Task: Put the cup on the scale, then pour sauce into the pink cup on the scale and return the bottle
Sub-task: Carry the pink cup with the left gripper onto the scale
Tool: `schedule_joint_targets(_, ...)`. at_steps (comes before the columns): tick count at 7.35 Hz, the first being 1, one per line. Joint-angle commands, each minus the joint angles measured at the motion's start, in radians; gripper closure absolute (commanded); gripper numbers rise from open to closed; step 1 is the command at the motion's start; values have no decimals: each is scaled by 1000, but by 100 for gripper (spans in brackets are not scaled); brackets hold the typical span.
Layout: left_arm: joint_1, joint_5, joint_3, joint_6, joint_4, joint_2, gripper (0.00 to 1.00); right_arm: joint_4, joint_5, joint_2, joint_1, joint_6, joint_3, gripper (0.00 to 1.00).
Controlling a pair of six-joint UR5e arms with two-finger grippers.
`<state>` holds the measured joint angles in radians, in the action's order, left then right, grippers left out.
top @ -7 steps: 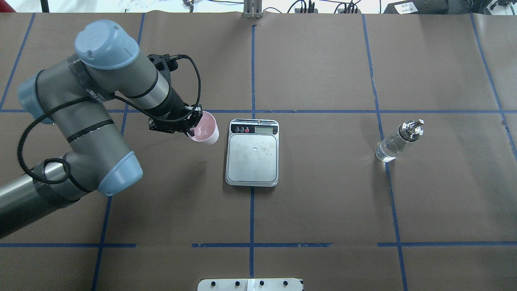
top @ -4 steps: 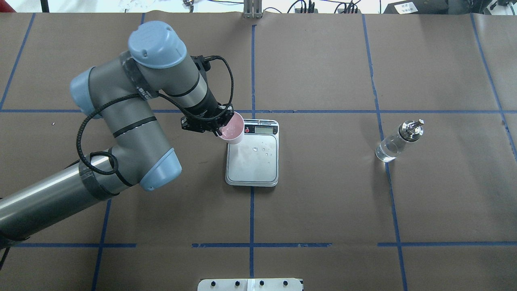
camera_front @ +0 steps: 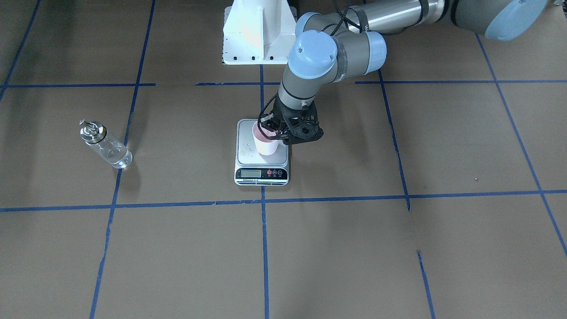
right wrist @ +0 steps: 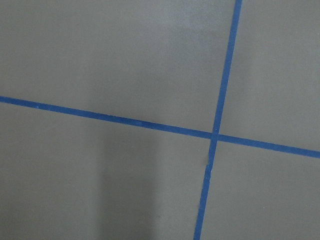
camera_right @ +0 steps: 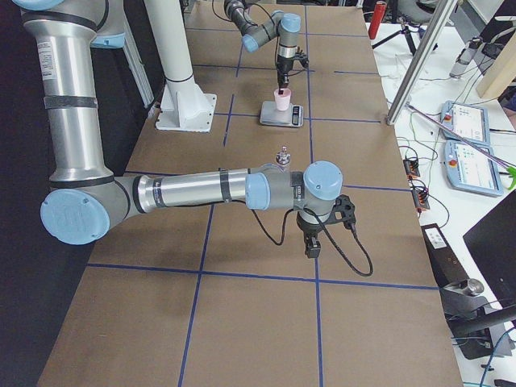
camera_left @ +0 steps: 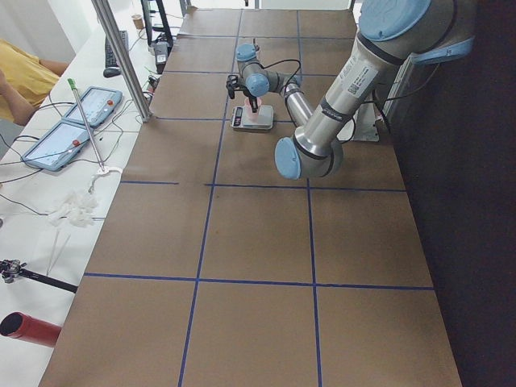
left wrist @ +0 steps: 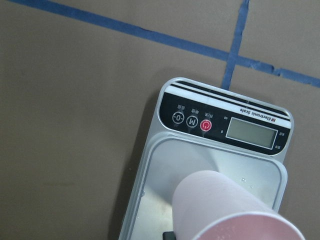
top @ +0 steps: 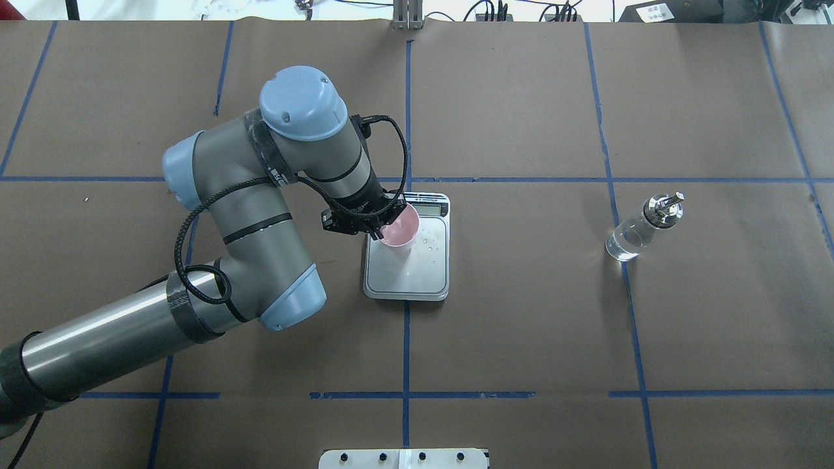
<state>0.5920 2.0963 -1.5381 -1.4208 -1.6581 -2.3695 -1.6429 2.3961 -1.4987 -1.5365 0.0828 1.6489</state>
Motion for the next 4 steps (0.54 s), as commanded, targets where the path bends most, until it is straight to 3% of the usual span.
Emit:
schedule_joint_targets(1, -5, -2, 9, -3, 0, -8, 100, 0, 0, 0, 1, 0, -1, 0)
schedule_joint_targets(3, -5, -2, 9, -4, 1, -14, 99, 0, -2, 0, 1, 0, -1, 0)
schedule_joint_targets(4, -5, -2, 7, -4, 1, -16, 70, 0, -2, 0, 0, 0, -1, 0)
